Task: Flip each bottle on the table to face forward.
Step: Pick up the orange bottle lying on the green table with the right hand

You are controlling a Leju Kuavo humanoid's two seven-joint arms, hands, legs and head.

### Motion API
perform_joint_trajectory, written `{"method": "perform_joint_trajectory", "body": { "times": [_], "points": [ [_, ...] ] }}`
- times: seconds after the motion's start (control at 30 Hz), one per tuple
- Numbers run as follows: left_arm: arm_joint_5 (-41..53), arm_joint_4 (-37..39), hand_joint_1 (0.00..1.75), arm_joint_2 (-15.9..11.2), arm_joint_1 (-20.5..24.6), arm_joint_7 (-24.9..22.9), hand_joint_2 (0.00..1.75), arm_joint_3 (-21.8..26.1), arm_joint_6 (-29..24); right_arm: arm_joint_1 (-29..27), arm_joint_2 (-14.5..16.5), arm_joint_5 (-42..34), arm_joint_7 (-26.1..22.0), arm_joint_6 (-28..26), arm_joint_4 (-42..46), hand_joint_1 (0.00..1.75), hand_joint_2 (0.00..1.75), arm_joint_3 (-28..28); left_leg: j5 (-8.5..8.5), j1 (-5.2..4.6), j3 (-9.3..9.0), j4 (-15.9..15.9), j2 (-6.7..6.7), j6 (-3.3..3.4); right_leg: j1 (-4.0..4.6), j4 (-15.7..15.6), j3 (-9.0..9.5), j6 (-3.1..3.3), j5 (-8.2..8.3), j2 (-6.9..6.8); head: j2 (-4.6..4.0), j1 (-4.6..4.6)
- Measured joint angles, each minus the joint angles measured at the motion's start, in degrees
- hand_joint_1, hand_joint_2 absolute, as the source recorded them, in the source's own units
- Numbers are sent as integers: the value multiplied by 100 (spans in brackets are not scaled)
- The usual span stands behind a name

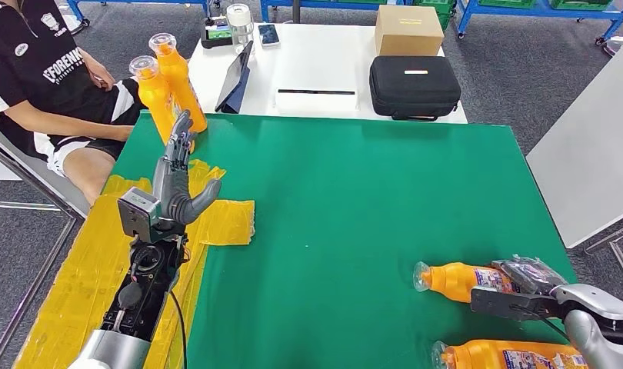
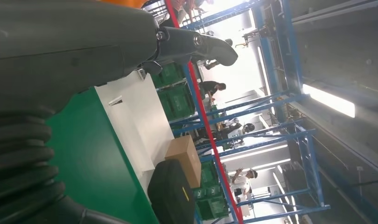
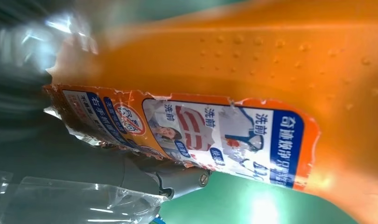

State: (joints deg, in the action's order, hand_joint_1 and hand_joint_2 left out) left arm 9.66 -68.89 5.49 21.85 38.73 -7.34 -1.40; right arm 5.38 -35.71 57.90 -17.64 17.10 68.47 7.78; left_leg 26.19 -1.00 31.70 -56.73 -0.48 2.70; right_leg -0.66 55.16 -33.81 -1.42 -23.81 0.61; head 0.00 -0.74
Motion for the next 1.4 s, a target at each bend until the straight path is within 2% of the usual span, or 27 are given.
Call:
{"method": "perform_joint_trajectory", "body": {
  "times": [0.17,0.27,0.37,0.43,0.6,0.67,0.8,0.97,1.1,1.2,1.4],
  "points": [
    [-7,11,0,-1,14,3,175,0,4,-10,-37,-2,38,-26,22,175,175,44,0,0,0,0,0,1,-1,0,1,0,0,0,0,-1],
    [-8,11,0,-3,16,5,175,0,9,-6,28,253,115,-506,24,175,175,75,0,0,4,1,1,1,-1,1,3,0,0,1,0,1],
    [-8,10,0,-2,12,7,175,-1,15,82,335,701,209,-1607,-24,175,175,99,0,0,10,2,14,1,-1,2,-1,-3,3,9,0,0],
    [-7,9,0,4,11,5,175,-3,20,199,620,872,268,-2130,-56,175,175,116,-1,0,4,2,26,1,0,2,-5,-7,6,18,0,-2],
    [-4,9,0,15,-4,-3,175,-5,26,352,1050,941,287,-2447,-106,175,175,136,-11,6,15,2,-5,3,4,4,-7,-8,7,-7,0,-1],
    [-2,8,0,19,-19,-35,175,-5,53,372,1286,787,215,-2965,-89,175,175,47,-12,10,21,2,-2,2,4,6,-9,-8,7,-5,0,1],
    [-121,-73,0,94,-63,-198,175,-33,324,544,2081,-179,-204,-4142,16,175,175,-239,-12,11,20,2,22,1,4,7,-18,-8,8,14,0,-1],
    [-325,-576,0,178,-208,-565,175,-211,665,761,3002,-1472,-945,-4803,92,175,175,-303,-13,11,21,2,16,-1,4,7,-18,-8,7,12,0,0],
    [-562,-972,0,179,-276,-822,175,-440,810,808,3480,-2272,-1444,-5313,174,175,175,-247,-14,11,24,3,6,-2,4,7,-18,-8,7,6,0,1],
    [-633,-1200,0,157,-306,-947,175,-594,823,830,3705,-2887,-1738,-5379,206,175,175,-177,-15,10,25,3,4,-2,2,7,-17,-8,7,5,0,0],
    [-439,-1407,0,116,-253,-1228,175,-947,665,989,4086,-4226,-2169,-4627,220,175,175,36,-16,8,23,2,6,-4,2,6,-18,-8,8,5,0,1]
  ]
}}
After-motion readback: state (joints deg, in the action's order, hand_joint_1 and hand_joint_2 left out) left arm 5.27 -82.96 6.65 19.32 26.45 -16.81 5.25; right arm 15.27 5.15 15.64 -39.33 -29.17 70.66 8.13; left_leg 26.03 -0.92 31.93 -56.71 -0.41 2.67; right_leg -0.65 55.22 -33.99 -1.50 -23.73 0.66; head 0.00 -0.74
